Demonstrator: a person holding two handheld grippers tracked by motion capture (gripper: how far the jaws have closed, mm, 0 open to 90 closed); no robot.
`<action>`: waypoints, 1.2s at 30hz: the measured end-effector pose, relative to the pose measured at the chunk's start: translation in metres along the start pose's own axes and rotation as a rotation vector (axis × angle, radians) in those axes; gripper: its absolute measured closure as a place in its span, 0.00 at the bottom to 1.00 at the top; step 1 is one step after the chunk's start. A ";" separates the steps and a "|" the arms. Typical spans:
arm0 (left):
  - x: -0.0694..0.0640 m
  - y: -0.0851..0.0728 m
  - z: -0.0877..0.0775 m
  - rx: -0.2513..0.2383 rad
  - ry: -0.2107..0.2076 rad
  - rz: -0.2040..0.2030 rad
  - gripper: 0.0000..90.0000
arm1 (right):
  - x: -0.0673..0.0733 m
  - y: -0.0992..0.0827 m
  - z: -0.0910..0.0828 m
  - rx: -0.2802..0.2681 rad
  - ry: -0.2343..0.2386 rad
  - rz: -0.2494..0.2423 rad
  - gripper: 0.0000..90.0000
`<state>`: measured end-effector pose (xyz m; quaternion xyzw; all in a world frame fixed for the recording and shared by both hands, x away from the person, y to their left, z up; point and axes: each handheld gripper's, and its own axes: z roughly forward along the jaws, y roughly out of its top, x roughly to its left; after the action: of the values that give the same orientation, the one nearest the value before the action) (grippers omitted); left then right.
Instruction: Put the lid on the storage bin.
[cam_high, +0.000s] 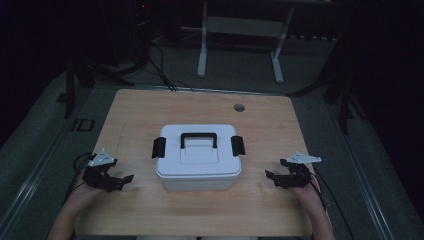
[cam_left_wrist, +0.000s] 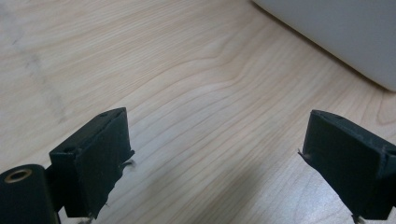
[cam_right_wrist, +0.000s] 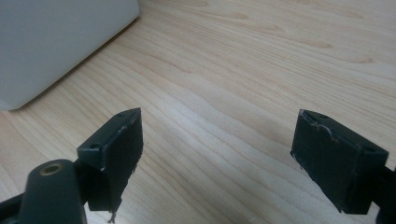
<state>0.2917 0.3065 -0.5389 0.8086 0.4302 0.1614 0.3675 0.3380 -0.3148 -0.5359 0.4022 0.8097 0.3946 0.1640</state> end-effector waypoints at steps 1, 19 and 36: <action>0.001 -0.002 -0.001 -0.006 0.013 -0.008 0.09 | 0.000 0.000 0.000 -0.007 -0.002 0.001 0.18; -0.010 -0.019 0.000 -0.053 0.307 -0.088 0.08 | -0.005 -0.017 -0.007 -0.082 -0.160 0.152 0.18; -0.016 -0.028 -0.001 -0.132 0.455 -0.147 0.08 | -0.006 -0.023 -0.004 -0.089 -0.250 0.185 0.18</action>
<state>0.2662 0.3042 -0.5578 0.6923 0.5481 0.3397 0.3239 0.3271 -0.3301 -0.5515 0.5134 0.7242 0.3904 0.2439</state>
